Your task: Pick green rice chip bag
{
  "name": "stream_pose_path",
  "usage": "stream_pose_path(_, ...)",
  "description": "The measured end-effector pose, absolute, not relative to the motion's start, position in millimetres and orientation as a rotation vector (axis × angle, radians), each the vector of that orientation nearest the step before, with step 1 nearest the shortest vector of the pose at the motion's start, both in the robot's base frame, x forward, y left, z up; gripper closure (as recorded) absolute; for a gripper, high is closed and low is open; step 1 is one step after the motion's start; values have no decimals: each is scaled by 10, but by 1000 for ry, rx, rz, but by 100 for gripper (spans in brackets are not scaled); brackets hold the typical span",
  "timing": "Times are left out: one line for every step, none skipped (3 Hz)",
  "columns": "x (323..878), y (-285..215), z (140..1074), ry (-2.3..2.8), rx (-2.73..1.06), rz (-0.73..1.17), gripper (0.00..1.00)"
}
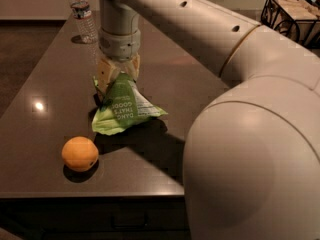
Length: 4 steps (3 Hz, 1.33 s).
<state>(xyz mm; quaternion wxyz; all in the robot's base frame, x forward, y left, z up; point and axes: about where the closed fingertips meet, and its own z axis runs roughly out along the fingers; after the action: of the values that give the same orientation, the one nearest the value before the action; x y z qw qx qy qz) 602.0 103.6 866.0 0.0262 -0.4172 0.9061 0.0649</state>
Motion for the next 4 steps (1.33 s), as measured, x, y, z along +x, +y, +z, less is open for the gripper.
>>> stream_pose_path(6230,845,8919,2702,-1293,215,83)
stream_pose_path(6372,599,9352,2573,-1278,203,100)
stream_pose_path(6387,410,9839,2455,-1298,161,100)
stream_pose_path(6323,322,10187,2361,-1346,118,100)
